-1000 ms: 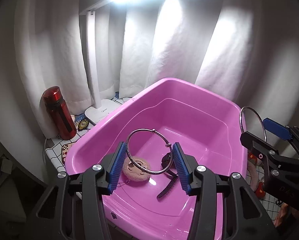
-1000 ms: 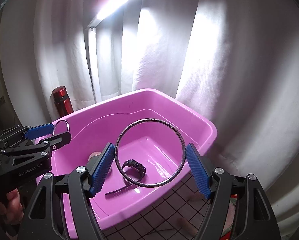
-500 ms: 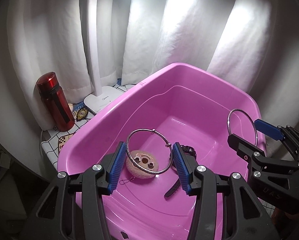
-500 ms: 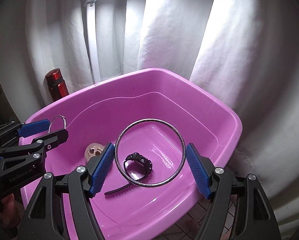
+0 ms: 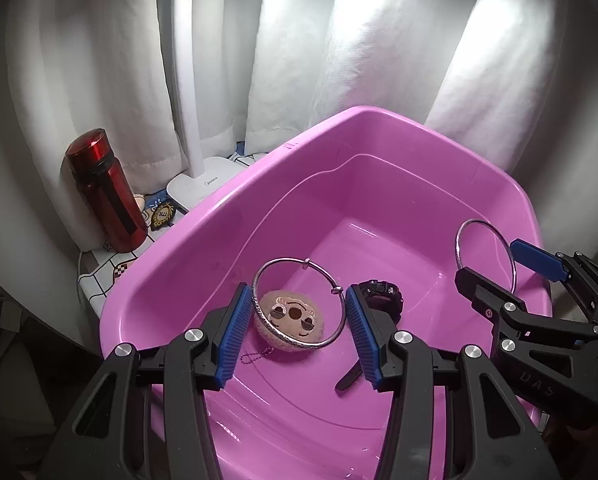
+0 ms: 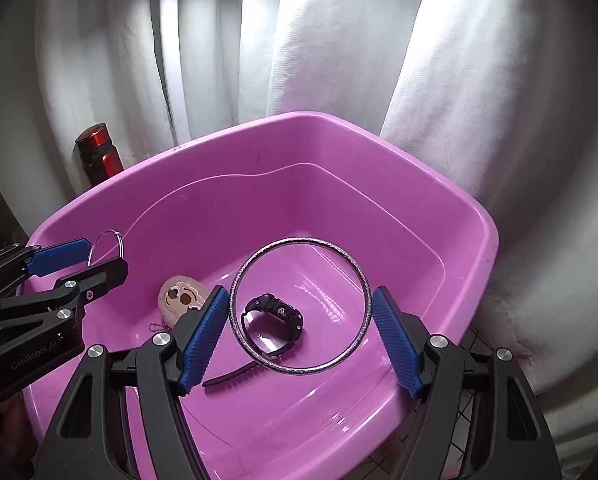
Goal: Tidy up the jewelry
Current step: 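Carry the hoop and bangle over the pink tub and open both tools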
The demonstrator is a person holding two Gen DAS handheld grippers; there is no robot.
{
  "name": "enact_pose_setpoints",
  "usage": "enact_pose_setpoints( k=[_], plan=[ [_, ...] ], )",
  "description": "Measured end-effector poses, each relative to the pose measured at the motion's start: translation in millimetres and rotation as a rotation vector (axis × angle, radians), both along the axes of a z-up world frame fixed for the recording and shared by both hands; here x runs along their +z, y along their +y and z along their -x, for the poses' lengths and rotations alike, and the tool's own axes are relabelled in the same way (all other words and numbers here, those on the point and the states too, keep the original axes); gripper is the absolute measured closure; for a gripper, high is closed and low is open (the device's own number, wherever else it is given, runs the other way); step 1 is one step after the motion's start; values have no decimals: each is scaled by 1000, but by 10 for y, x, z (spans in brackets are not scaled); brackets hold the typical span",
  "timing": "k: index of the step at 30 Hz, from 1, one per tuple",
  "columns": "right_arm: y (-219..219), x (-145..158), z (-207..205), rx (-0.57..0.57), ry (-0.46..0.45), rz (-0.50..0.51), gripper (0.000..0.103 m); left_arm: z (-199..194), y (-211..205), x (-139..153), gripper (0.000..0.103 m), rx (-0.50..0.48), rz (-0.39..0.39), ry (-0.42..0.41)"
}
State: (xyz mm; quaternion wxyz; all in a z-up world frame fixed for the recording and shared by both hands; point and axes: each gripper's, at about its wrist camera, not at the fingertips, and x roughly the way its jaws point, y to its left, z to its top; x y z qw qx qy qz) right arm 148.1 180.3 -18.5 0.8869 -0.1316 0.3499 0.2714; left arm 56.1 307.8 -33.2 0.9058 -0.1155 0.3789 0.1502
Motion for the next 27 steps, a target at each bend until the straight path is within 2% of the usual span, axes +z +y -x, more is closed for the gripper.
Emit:
enact_pose_setpoints(
  k=[20, 21, 23, 25, 27],
  plan=[
    [-21, -118, -4, -22, 5, 23, 32, -9, -14, -32, 54, 11, -5, 11],
    [-18, -118, -7, -23, 7, 26, 32, -9, -11, -31, 52, 11, -5, 11],
    [-12, -119, -18, -23, 15, 29, 32, 0, 5, -22, 42, 12, 5, 5],
    [-8, -117, -30, -24, 23, 32, 32, 31, 33, -1, 26, 19, 31, -13],
    [-12, -112, -37, -26, 26, 29, 32, 42, 49, 6, 23, 32, 35, -17]
  ],
)
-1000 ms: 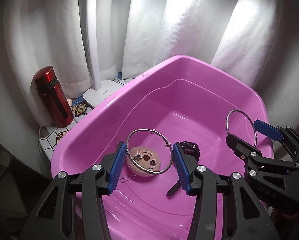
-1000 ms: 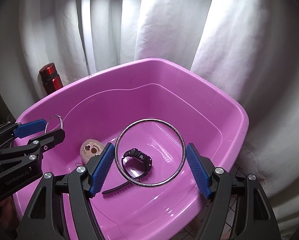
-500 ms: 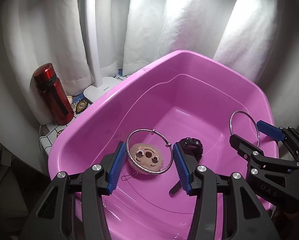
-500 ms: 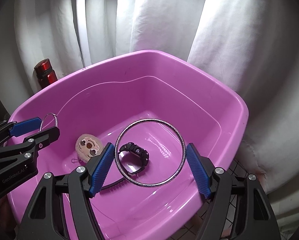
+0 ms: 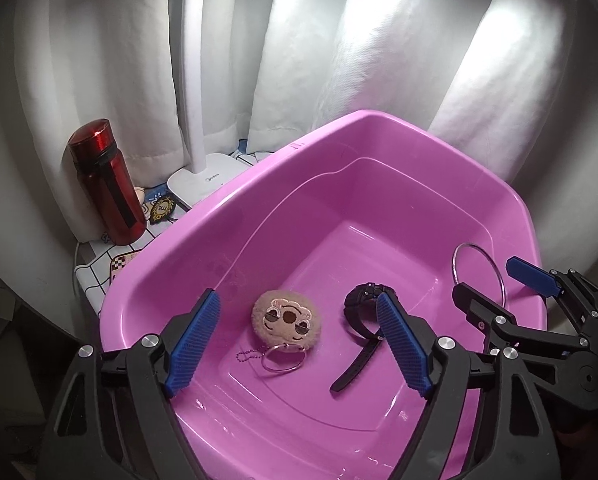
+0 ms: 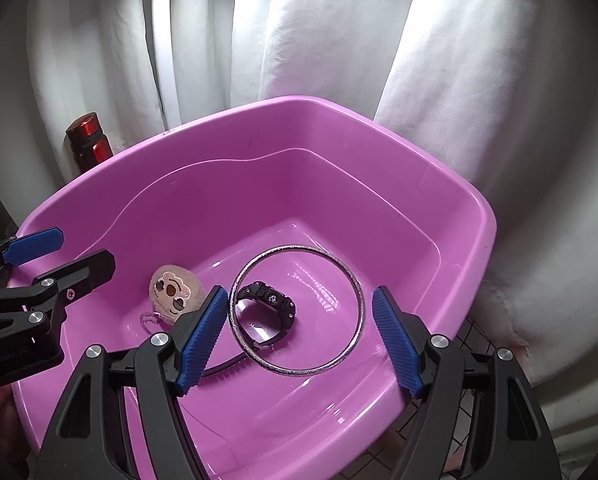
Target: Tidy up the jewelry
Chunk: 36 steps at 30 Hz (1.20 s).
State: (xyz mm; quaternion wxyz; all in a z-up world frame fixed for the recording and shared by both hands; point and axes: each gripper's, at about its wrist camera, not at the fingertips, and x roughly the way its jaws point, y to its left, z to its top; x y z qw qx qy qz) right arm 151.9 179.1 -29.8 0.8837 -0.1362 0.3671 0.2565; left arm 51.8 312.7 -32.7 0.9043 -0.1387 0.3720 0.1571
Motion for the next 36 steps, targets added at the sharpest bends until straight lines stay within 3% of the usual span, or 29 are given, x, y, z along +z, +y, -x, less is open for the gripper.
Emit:
enact_pose_setpoints(
  k=[36],
  plan=[
    [-148, 223, 172, 2, -48, -32, 31, 191, -92, 222, 23, 22, -68, -21]
  ],
)
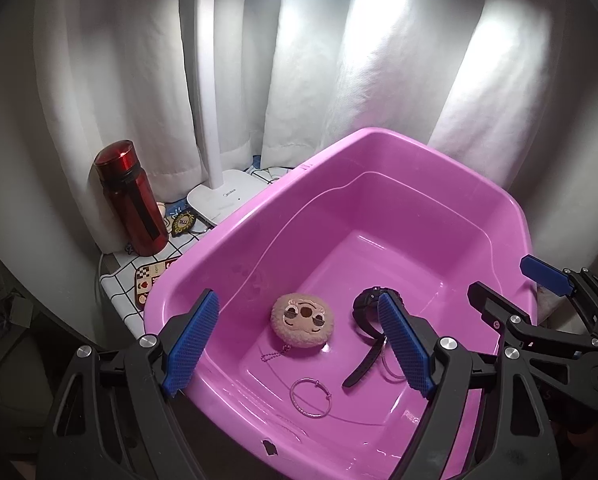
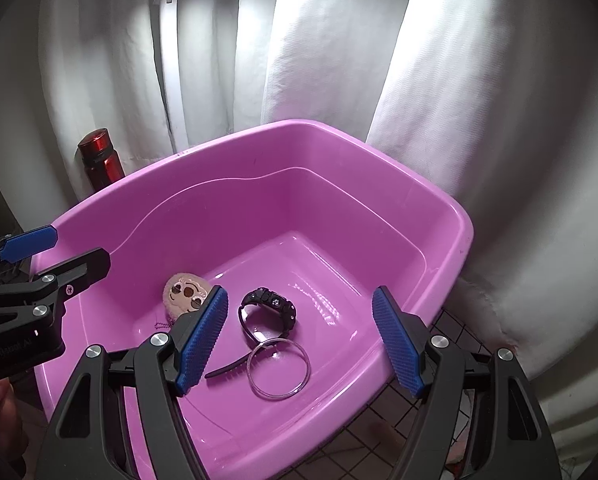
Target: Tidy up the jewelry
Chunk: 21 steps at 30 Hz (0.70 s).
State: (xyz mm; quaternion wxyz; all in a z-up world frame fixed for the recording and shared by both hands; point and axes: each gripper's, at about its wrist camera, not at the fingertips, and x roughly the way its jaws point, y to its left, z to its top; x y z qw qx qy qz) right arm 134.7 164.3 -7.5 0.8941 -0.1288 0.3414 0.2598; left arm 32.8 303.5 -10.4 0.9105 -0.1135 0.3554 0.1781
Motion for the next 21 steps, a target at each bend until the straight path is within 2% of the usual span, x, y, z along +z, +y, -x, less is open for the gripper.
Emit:
enact_pose_setpoints(
  k=[19, 21],
  plan=[
    [-497, 278, 321, -51, -60, -50, 31, 179, -434, 301, 23, -50, -33, -64],
    [-586, 286, 373, -64, -63, -55, 31, 192, -500, 322, 19, -60, -34, -69]
  ],
)
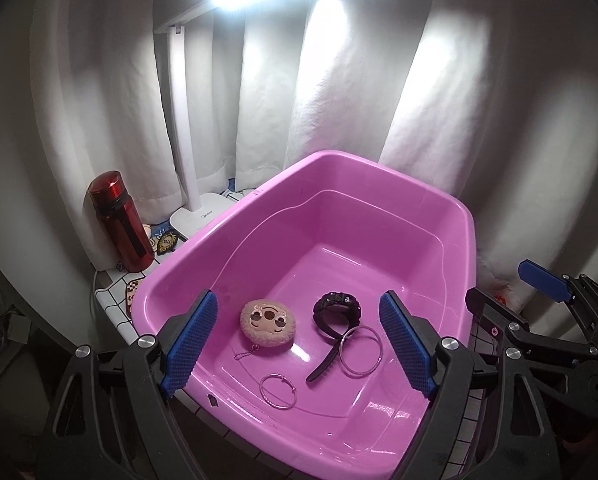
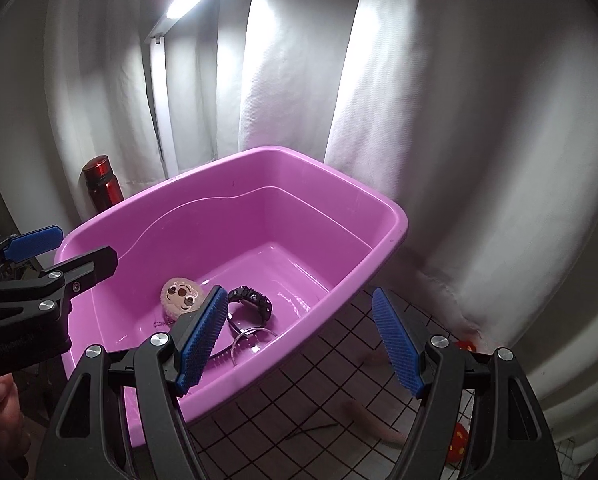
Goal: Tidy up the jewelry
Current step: 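Move both open tools from the tub toward the items on the table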
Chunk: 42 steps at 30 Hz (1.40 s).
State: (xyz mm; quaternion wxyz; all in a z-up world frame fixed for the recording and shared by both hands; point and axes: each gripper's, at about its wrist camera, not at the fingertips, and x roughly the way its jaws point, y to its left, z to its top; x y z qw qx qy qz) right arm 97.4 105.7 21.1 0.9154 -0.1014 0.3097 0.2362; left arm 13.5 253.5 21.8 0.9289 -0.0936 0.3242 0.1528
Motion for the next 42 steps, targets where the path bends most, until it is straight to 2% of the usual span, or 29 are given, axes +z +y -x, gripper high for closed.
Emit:
enact_pose_setpoints(
  k=[6, 11, 20, 25, 29, 36, 42],
  plan=[
    [-333, -33, 173, -48, 7, -29, 31, 75, -259, 60, 11, -43, -7, -28],
    [-690, -145, 367, -102, 32, -56, 31, 92, -553, 65, 9, -107, -12, -25],
    [-1646, -546, 763, -282, 113, -100, 31, 145, -1263, -89, 8, -262, -12, -23],
    [-2205, -864, 1002, -395, 168, -107, 31, 162, -1640, -330, 7, -344, 24, 18],
    [-2631, -1083, 1155, -479, 213, -124, 31, 107, -1871, -604, 7, -373, 37, 76],
    [-3187, -1373, 1262, -585, 264, -160, 31, -43, -1966, -1091, 7, -326, 35, 161],
    [-3427, -1686, 1188, -627, 312, -157, 31, -244, -1945, -1508, 7, -280, 38, 254]
  ],
)
